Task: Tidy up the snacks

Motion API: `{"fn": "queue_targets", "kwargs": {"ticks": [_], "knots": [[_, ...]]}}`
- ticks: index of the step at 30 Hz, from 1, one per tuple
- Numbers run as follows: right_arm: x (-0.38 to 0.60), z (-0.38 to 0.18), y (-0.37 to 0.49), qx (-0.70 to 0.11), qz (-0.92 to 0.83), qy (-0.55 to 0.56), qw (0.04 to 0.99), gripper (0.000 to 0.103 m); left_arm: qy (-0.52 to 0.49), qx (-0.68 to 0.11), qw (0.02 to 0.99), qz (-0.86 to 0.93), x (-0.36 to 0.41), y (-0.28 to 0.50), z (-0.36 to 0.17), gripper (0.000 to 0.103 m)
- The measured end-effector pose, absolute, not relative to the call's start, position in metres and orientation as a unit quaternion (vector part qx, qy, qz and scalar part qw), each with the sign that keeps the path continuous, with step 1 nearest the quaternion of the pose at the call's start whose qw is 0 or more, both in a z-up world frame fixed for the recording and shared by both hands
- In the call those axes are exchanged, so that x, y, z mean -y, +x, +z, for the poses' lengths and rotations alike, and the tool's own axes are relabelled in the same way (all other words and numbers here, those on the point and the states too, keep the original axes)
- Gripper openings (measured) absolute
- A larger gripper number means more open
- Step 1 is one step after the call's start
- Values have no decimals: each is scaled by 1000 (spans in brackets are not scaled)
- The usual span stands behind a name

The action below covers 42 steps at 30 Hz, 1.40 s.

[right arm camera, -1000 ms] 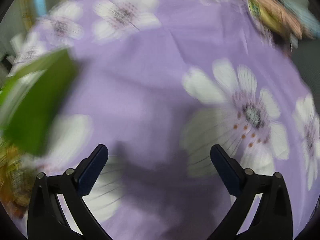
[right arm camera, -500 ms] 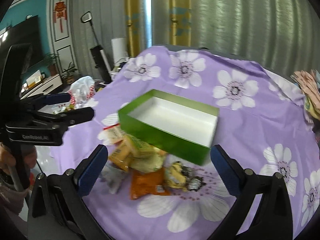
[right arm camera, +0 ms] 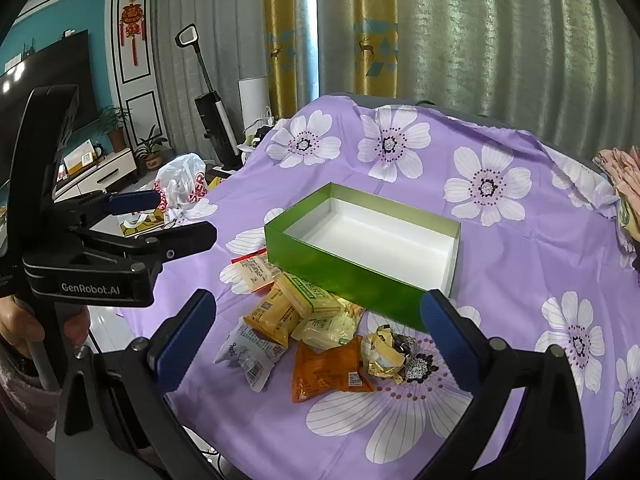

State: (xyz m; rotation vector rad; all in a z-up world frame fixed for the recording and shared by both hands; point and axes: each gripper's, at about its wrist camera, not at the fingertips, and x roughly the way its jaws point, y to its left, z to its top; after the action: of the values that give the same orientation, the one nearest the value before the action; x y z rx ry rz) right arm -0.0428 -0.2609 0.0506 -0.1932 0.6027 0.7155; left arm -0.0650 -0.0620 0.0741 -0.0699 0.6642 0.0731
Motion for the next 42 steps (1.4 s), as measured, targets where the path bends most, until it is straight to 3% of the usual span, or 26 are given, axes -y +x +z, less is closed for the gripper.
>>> {"fn": "queue_targets", "kwargs": {"ticks": [29, 36, 42], "knots": [[263, 24, -33, -324, 336, -82, 881, 103, -65, -371, 926, -2, 64, -50, 43, 101], [278, -14, -24, -367, 334, -46, 867, 103, -126, -407, 902, -68, 62, -47, 4, 101], [290, -62, -23, -415, 336, -24, 845, 102, -111, -429, 890, -105, 79, -48, -32, 101]]}}
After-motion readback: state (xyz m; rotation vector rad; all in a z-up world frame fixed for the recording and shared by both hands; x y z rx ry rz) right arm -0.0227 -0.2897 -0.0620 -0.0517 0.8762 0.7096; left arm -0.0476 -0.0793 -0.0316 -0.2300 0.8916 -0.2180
